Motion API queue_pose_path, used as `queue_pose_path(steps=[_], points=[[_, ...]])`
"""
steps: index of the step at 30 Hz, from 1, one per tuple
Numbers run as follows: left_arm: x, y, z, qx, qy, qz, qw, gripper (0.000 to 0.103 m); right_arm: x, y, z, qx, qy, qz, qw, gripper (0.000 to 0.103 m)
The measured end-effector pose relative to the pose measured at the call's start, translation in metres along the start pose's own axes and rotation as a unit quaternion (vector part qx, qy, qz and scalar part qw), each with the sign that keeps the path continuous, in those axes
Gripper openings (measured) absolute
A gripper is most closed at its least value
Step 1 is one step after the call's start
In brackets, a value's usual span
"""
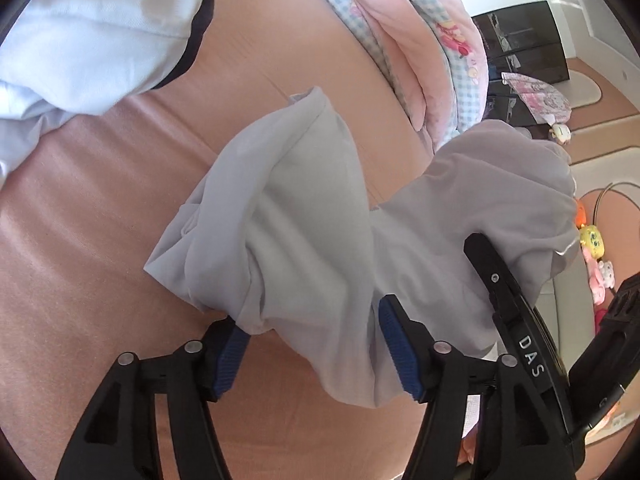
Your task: Fold clothes
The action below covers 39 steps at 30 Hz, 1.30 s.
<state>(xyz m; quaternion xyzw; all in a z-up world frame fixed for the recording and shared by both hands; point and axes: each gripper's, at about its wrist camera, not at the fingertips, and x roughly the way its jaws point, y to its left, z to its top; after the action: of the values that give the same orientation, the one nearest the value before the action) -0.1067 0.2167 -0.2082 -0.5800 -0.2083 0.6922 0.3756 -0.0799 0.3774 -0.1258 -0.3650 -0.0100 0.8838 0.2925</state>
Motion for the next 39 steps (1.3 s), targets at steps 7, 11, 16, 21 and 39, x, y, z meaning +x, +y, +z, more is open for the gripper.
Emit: queue_pose_path(steps=[7,11,16,21,39], points=[[-0.041,0.012,-0.026,0.059,-0.011,0.046,0.9971,0.066,-0.008,0.016,0.0,-0.039,-0.016,-0.01,0.999,0.028],[-0.067,0.026,-0.022,0.052,-0.028,0.046,0.9972,0.066,-0.011,0.038,-0.003,-0.096,-0.027,-0.025,0.995,0.028],[-0.084,0.029,-0.003,0.057,-0.06,0.075,0.9938,0.066,-0.013,0.07,-0.014,-0.19,-0.044,-0.067,0.979,0.028],[-0.083,0.018,0.026,0.053,-0.074,0.053,0.9944,0.068,-0.006,0.102,-0.031,-0.293,-0.051,-0.122,0.947,0.028],[-0.052,-0.017,0.054,0.117,-0.009,0.078,0.99,0.071,0.007,0.16,-0.091,-0.471,-0.067,-0.148,0.867,0.031]])
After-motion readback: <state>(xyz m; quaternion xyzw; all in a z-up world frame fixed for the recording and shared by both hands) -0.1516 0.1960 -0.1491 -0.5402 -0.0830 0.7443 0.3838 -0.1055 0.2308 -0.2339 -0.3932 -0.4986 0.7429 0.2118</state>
